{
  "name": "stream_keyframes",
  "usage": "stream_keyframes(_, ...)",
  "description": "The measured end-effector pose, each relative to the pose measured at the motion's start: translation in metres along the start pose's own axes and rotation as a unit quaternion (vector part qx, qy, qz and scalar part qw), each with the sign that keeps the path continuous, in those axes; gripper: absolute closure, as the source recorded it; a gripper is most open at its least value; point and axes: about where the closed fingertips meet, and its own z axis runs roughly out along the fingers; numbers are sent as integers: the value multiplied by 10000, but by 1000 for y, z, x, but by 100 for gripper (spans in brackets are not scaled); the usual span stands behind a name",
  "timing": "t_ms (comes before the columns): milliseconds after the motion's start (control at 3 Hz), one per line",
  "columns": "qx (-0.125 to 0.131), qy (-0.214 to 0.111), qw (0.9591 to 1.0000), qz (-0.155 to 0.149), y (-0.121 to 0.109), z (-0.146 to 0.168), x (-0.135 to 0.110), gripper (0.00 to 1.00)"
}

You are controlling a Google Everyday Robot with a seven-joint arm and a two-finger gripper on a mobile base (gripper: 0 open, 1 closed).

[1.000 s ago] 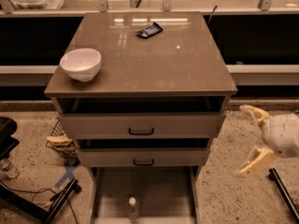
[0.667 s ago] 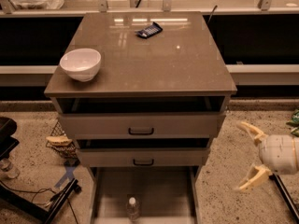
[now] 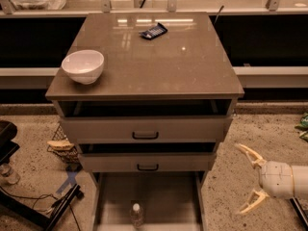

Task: Pick water bottle from bottom drawer and place on counter

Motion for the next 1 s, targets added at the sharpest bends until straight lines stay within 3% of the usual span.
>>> stream_keyframes(333, -51, -203, 9994, 280, 22, 30, 34, 0)
stream_keyframes(1000, -239, -923, 9944, 460, 68, 139, 124, 0)
